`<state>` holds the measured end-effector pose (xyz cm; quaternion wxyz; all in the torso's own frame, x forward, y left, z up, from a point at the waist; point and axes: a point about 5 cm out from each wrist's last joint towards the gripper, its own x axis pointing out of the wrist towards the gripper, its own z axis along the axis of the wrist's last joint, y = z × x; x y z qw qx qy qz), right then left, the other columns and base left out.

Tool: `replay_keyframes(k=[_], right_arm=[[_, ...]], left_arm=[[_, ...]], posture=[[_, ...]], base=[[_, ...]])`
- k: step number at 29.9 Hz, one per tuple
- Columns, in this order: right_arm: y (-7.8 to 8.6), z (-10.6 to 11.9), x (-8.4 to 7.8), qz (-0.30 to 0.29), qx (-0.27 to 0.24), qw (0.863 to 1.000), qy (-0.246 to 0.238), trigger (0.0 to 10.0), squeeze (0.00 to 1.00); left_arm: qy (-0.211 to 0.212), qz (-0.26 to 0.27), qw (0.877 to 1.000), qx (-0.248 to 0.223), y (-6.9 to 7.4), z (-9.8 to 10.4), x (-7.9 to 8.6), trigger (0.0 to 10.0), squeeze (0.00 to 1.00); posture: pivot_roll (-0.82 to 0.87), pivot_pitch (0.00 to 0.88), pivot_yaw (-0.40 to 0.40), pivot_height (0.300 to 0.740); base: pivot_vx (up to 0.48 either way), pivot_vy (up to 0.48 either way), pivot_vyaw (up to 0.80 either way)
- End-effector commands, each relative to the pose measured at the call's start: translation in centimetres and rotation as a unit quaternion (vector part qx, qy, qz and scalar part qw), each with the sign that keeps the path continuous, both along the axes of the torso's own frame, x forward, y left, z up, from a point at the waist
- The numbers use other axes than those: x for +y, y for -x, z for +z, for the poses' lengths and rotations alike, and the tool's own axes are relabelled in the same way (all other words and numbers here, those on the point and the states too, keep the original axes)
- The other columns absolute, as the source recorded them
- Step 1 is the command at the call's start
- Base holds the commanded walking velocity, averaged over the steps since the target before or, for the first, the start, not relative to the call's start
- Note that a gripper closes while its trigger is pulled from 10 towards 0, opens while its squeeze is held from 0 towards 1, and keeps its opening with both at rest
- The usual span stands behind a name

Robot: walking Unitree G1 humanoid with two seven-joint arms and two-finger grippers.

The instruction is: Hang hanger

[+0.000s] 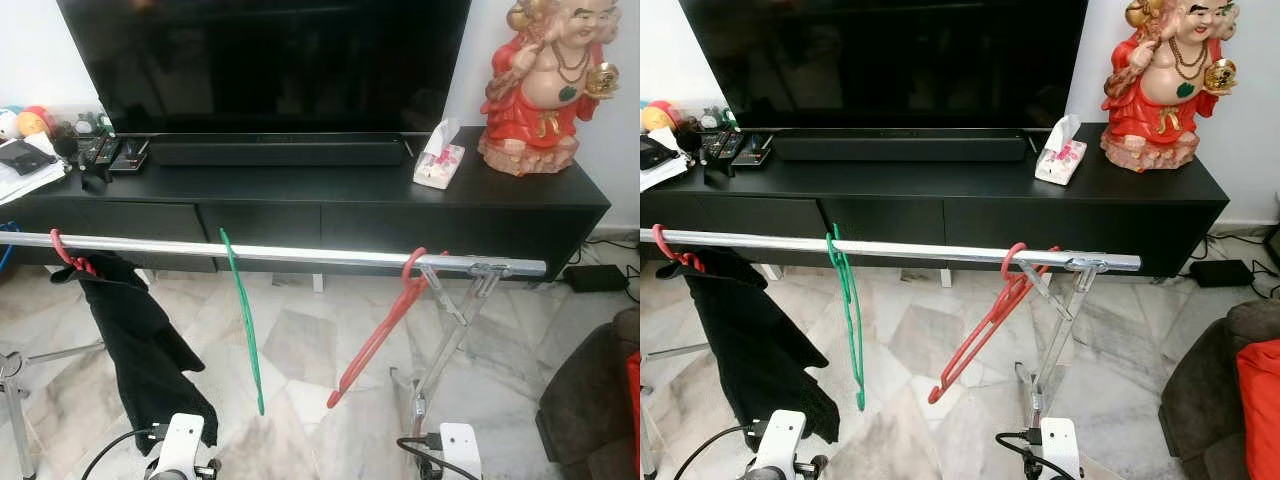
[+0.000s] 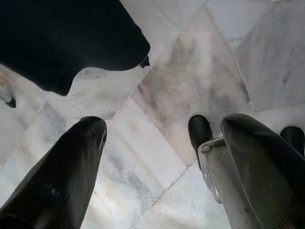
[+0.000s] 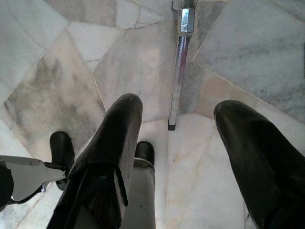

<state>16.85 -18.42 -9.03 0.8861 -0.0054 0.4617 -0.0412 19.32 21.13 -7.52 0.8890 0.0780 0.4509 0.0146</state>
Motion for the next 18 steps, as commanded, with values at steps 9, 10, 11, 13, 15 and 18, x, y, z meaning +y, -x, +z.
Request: replay_keyframes(k=[9, 10, 11, 13, 15, 18], right_arm=[[-0.39, 0.15, 0.20, -0.008, -0.006, 1.000, -0.005, 10.0, 0.00], [-0.40, 0.15, 0.20, -0.009, -0.006, 1.000, -0.006, 10.0, 0.00], [-0.40, 0.15, 0.21, -0.010, -0.006, 1.000, -0.006, 10.0, 0.00], [-0.44, 0.17, 0.20, -0.009, -0.006, 1.000, -0.006, 10.0, 0.00], [-0.47, 0.18, 0.18, -0.008, -0.006, 1.000, -0.006, 10.0, 0.00], [-0.49, 0.19, 0.17, -0.008, -0.005, 1.000, -0.005, 10.0, 0.00]], left_arm=[[-0.003, 0.009, 1.000, 0.013, 0.66, -0.28, 0.42, 10.0, 0.00], [-0.002, 0.010, 1.000, 0.013, 0.64, -0.28, 0.42, 10.0, 0.00], [-0.002, 0.010, 1.000, 0.012, 0.63, -0.27, 0.42, 10.0, 0.00], [0.000, 0.011, 1.000, 0.012, 0.58, -0.25, 0.39, 10.0, 0.00], [0.001, 0.011, 1.000, 0.011, 0.51, -0.22, 0.36, 10.0, 0.00], [0.001, 0.011, 1.000, 0.010, 0.44, -0.19, 0.33, 10.0, 0.00]], posture=[[-0.08, 0.042, 0.038, 0.740], [-0.08, 0.042, 0.038, 0.740], [-0.08, 0.042, 0.038, 0.740], [-0.08, 0.047, 0.038, 0.740], [-0.08, 0.049, 0.037, 0.740], [-0.08, 0.050, 0.037, 0.740]], base=[[-0.244, 0.000, 0.00], [-0.251, 0.000, 0.00], [-0.251, 0.000, 0.00], [-0.249, 0.000, 0.00], [-0.253, 0.000, 0.00], [-0.259, 0.000, 0.00]])
